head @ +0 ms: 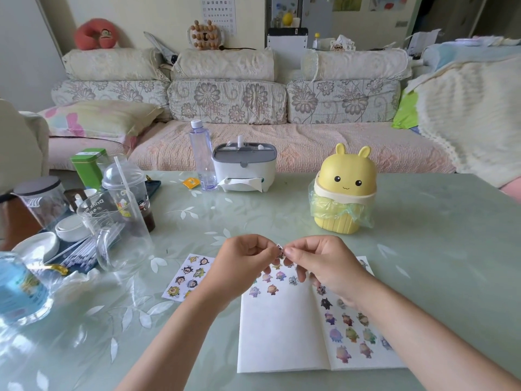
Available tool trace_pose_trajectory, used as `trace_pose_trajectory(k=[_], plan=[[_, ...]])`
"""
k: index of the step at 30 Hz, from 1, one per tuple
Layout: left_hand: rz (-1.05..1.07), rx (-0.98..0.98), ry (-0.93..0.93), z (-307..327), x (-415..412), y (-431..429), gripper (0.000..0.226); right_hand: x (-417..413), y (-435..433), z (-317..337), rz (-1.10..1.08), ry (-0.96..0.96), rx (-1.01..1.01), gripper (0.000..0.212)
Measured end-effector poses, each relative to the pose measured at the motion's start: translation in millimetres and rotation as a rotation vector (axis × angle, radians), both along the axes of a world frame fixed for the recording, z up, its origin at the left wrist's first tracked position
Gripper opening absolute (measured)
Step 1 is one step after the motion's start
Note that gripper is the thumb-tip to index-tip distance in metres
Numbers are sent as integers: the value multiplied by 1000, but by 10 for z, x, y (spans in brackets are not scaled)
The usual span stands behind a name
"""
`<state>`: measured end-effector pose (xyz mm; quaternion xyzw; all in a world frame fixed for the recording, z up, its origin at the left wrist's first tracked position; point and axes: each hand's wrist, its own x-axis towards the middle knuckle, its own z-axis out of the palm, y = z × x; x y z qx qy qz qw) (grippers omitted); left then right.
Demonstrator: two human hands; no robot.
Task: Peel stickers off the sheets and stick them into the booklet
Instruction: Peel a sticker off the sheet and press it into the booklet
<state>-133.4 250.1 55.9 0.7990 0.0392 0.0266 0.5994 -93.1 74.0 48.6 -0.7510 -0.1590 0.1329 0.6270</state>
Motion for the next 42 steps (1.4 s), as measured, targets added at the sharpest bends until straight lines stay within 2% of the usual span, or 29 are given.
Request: trace_pose_trajectory(k=[9,16,21,25,28,30,33,36,42], plan=[[-29,119,1,-35,-11,14,12,-9,18,-20,-70,-222,-225,17],[-41,211,-34,-77,-8,36,12,-21,48,-53,-75,-297,-307,15],[-43,224,-33,-100,-9,51,11,-36,56,-32,-50,-309,-329,23],[-35,223,-46,-96,3,61,11,-44,67,0,-61,-217,-268,22],[80,323,-195,-136,-6,33,5,-49,73,31,-103,-127,-206,21],[168,472,-358,-180,-22,11,15,-56,85,44,-129,-91,-173,20],[177,634,-505,-205,-28,-37,13,-57,107,44,-172,-79,-131,18],[151,559,-433,-194,-44,-82,9,-52,104,36,-197,-109,-120,20],[119,329,-229,-151,-66,-118,20,-52,97,-28,-206,-213,-194,17]])
